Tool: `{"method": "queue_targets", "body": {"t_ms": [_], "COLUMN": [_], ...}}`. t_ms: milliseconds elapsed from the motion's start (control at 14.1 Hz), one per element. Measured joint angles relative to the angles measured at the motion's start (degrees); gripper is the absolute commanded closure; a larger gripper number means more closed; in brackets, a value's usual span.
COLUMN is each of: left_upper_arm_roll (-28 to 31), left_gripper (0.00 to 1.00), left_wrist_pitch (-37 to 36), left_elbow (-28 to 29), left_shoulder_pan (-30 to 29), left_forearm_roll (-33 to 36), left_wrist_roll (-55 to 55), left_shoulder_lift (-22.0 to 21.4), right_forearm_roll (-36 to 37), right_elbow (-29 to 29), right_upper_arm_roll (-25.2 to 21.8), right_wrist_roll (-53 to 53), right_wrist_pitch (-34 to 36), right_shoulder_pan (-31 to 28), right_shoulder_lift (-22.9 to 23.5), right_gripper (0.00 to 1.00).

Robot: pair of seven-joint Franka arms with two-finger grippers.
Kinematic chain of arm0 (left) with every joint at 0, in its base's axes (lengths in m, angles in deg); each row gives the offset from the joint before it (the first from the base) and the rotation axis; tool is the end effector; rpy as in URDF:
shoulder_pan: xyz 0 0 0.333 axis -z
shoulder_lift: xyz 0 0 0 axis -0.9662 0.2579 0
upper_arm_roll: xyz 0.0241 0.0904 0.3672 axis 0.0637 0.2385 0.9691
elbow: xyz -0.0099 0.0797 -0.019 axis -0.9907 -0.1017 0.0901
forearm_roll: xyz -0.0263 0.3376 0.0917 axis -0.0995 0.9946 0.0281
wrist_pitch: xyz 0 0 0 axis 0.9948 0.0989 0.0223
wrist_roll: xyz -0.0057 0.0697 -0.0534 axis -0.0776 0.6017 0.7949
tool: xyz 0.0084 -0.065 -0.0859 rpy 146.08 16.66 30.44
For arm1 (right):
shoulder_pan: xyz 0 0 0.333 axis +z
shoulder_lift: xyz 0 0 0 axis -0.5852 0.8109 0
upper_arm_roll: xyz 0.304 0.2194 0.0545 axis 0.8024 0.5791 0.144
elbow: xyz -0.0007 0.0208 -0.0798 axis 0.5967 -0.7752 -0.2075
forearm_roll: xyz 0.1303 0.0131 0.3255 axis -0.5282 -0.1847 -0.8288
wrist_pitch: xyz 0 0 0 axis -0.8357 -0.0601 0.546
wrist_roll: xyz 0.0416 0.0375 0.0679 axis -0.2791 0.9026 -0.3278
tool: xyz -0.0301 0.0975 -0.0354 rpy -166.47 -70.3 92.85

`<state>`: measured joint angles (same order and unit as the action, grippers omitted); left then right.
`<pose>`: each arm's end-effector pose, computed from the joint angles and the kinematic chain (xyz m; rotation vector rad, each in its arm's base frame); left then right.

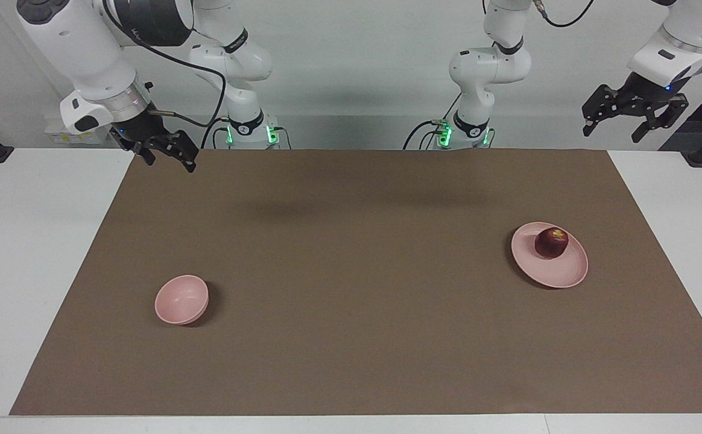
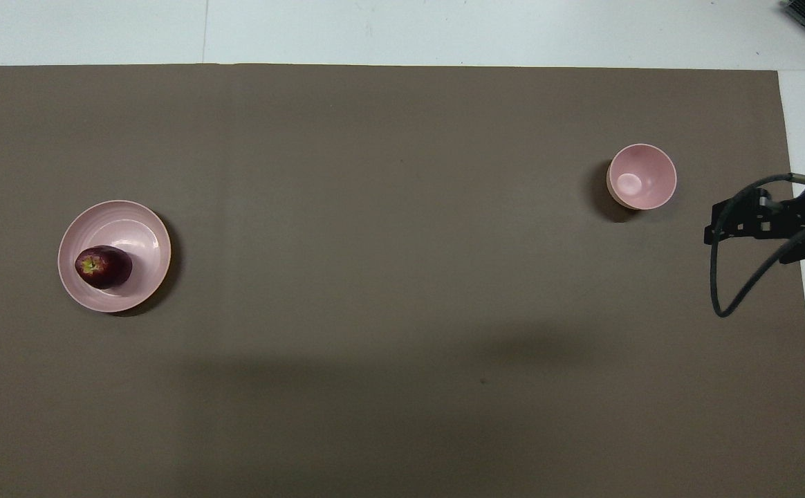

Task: Move apple from plate to bowl
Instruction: 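Lower the left gripper onto the apple while the right gripper rises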

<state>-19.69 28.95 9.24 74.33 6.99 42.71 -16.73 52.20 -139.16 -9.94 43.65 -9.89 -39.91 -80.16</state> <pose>0.4762 0.0220 0.7342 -3.1136 0.3949 0.0517 0.5117 -0.0109 0.6680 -3.0612 0.4019 0.1700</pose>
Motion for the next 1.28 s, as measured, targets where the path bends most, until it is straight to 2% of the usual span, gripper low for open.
{"method": "queue_targets", "body": {"t_ms": [356, 569, 854, 1138, 1281], "left_upper_arm_roll": [-0.27, -0.15, 0.39, 1.89, 2.1], "left_gripper": [0.0, 0.0, 0.0, 0.0, 0.0], "left_wrist_pitch": [1.98, 9.28, 25.31, 35.25, 39.94], "left_elbow": [2.01, 9.16, 20.72, 30.45, 34.79], "left_shoulder_pan": [0.08, 0.04, -0.01, 0.0, 0.0], "left_forearm_roll": [-0.02, -0.02, -0.02, -0.03, -0.04], "left_wrist_roll": [0.0, 0.0, -0.01, -0.01, -0.01], "left_shoulder_lift": [-0.45, -2.11, -1.66, -1.42, -1.37], "right_forearm_roll": [-1.64, -5.0, -9.11, -14.07, -18.76], "right_elbow": [-0.83, -2.14, -3.86, -4.63, -4.84], "right_upper_arm_roll": [0.02, 0.03, 0.21, 0.29, 0.29], "right_wrist_roll": [3.22, 8.18, 17.01, 27.09, 33.0], "right_wrist_pitch": [0.04, 0.04, -0.27, -3.3, -3.97], "right_shoulder_pan": [-0.02, -0.01, 0.51, 2.8, 3.67], "right_shoulder_lift": [-0.42, -0.4, -0.06, 2.15, 4.19], "right_gripper": [0.0, 0.0, 0.0, 0.0, 0.0]}}
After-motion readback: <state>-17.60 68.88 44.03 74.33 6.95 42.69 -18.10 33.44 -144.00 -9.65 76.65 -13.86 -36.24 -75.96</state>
